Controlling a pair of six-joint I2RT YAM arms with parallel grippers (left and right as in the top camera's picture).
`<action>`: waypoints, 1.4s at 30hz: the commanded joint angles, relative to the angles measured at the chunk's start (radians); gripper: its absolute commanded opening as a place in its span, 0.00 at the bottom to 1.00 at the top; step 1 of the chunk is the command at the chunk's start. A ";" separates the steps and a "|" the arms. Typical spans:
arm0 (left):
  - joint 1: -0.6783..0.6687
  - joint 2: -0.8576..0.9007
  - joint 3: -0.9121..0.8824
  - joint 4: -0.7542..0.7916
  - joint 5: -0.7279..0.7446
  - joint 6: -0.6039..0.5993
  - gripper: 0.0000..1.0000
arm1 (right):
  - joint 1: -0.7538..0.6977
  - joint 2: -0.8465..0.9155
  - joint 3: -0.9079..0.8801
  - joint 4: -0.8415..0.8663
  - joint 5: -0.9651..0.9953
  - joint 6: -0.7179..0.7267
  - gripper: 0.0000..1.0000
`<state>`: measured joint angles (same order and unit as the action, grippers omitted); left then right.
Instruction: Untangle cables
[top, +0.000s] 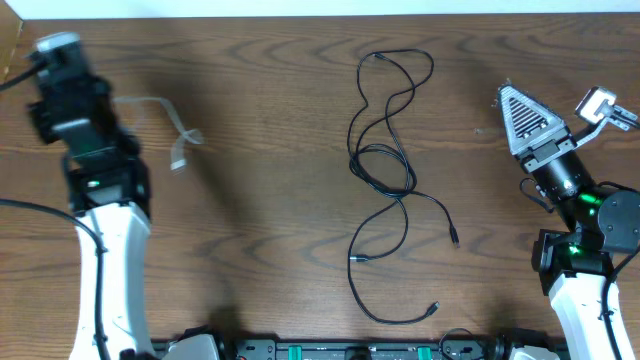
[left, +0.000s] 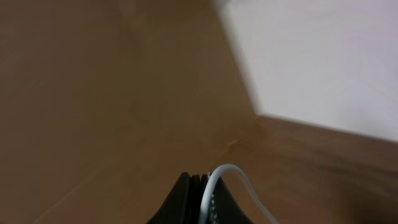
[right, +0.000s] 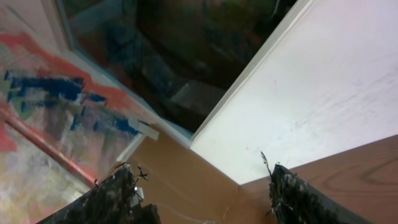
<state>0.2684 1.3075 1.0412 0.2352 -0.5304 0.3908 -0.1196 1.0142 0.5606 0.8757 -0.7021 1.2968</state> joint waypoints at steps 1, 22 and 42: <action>0.153 0.033 0.016 0.008 -0.013 -0.054 0.07 | -0.004 -0.006 0.015 0.001 -0.048 -0.020 0.68; 0.280 0.149 0.014 -0.108 0.029 -0.304 0.08 | -0.004 -0.006 0.015 -0.005 -0.060 -0.020 0.67; 0.283 0.163 0.014 -0.410 0.100 -0.729 0.96 | -0.004 -0.006 0.015 -0.005 -0.060 -0.023 0.68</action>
<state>0.5484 1.4643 1.0424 -0.0875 -0.4351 -0.1535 -0.1196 1.0142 0.5606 0.8711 -0.7609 1.2961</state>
